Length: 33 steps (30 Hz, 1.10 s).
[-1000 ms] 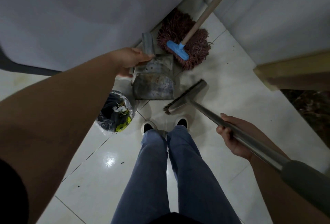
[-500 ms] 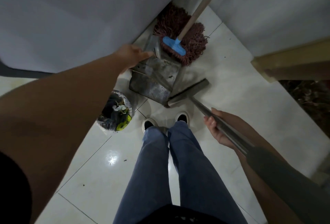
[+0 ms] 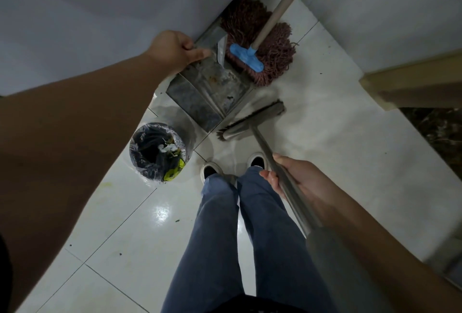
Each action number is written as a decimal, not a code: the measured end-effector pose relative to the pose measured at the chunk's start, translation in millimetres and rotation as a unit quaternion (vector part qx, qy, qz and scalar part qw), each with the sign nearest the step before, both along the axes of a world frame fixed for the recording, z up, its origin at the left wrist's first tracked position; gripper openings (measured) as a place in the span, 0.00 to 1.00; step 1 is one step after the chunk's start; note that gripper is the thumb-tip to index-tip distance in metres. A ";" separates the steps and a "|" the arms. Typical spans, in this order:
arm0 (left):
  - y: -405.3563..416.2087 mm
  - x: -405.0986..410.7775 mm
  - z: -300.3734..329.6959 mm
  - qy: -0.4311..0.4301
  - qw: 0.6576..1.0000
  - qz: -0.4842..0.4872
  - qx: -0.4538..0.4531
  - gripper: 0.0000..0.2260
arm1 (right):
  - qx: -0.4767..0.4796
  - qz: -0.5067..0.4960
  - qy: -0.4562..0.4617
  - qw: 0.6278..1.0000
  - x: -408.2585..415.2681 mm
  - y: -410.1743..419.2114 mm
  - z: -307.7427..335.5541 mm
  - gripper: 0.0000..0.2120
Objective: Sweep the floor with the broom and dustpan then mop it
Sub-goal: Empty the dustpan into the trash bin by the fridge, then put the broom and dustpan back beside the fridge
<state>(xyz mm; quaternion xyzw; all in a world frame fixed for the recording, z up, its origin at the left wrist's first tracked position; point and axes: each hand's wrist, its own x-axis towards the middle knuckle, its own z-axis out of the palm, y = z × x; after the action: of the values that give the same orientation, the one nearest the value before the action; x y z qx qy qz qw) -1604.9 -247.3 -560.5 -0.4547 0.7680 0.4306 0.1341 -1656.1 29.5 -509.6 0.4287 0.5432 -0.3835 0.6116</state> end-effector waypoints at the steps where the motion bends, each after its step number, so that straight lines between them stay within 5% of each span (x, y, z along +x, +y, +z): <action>1: -0.8 0.5 -0.3 -0.007 1.000 -0.002 0.000 0.14 | 0.001 0.002 0.003 1.000 -0.4 -0.3 -0.1 0.12; 12: -9.7 9.9 -11.0 -0.009 1.000 -0.001 0.008 0.16 | -0.012 0.010 -0.005 1.000 -12.0 -1.6 -0.1 0.08; 18: -9.0 21.4 -14.0 -0.078 0.997 0.004 -0.019 0.14 | -0.026 0.005 -0.009 1.000 -6.5 -0.3 4.1 0.11; 21: -8.2 26.4 -5.8 -0.097 0.995 0.002 -0.012 0.21 | -0.042 -0.015 -0.015 0.999 -2.5 -2.2 8.2 0.15; 33: 82.8 88.7 85.9 0.087 0.973 0.140 0.162 0.27 | -0.077 -0.054 0.019 0.995 12.3 -4.1 48.1 0.17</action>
<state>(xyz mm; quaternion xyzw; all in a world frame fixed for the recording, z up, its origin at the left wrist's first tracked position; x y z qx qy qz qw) -1516.2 -164.6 -474.6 -0.4904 0.6260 0.6015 0.0770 -1643.8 25.4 -461.4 0.4013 0.4997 -0.4649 0.6108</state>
